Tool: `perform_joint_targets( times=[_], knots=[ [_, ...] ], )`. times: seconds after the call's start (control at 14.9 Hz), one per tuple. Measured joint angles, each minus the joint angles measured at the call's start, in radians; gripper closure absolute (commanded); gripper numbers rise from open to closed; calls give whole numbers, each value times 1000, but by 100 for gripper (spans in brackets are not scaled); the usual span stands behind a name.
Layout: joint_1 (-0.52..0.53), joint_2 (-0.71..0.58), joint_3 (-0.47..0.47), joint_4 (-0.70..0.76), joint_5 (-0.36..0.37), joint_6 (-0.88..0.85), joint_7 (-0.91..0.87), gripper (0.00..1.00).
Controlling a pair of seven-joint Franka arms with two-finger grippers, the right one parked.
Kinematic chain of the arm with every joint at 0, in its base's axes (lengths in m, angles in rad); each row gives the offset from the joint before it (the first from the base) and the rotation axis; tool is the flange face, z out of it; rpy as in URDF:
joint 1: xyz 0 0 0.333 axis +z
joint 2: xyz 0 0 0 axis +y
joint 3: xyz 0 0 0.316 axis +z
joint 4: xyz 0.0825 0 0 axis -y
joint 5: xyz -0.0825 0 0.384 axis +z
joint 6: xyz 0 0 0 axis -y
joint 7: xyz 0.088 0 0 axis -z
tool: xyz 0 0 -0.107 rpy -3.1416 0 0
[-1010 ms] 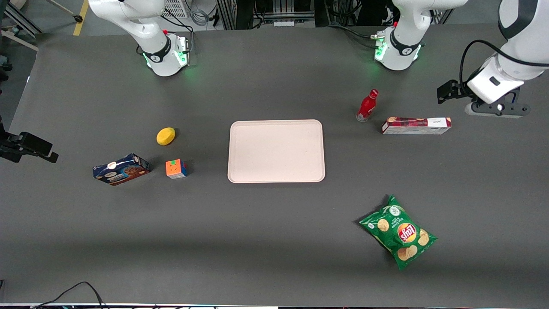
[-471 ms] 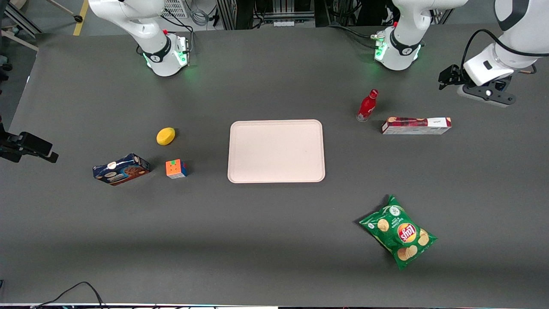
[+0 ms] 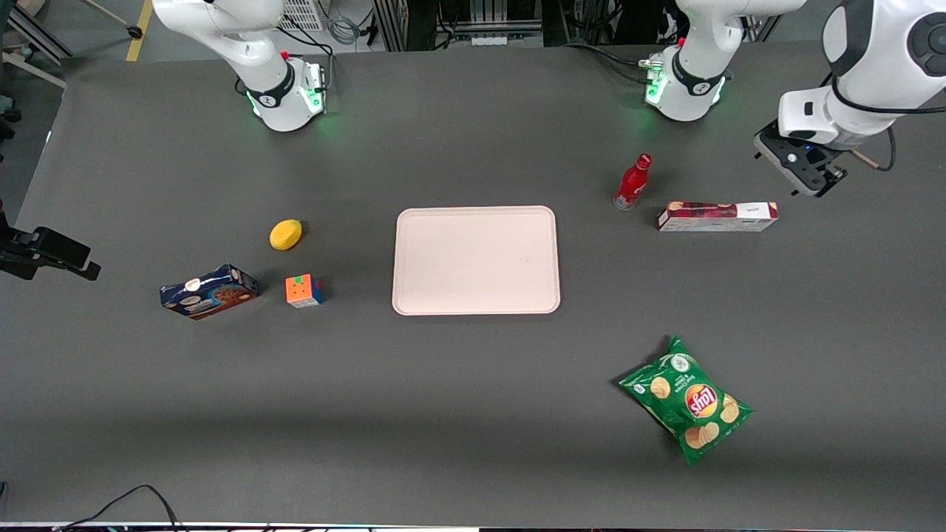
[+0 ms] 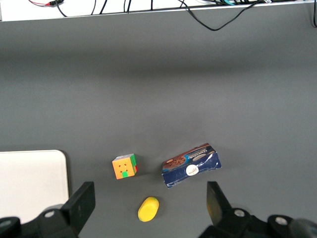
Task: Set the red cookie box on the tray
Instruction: 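Raise the left gripper and move it over the shortbread box's end, then lower the open left gripper and close it on the box's end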
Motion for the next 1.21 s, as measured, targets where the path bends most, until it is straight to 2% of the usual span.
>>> perform_joint_targets(
  times=[0.27,0.4,0.81,1.01,1.21],
  knots=[
    [2,0,58,-120,4,217,289,0],
    [2,0,68,-175,4,285,359,0],
    [-6,9,65,-276,4,382,388,0],
    [-26,75,56,-285,4,490,391,0],
    [-34,136,-11,-287,4,592,406,0]
  ],
)
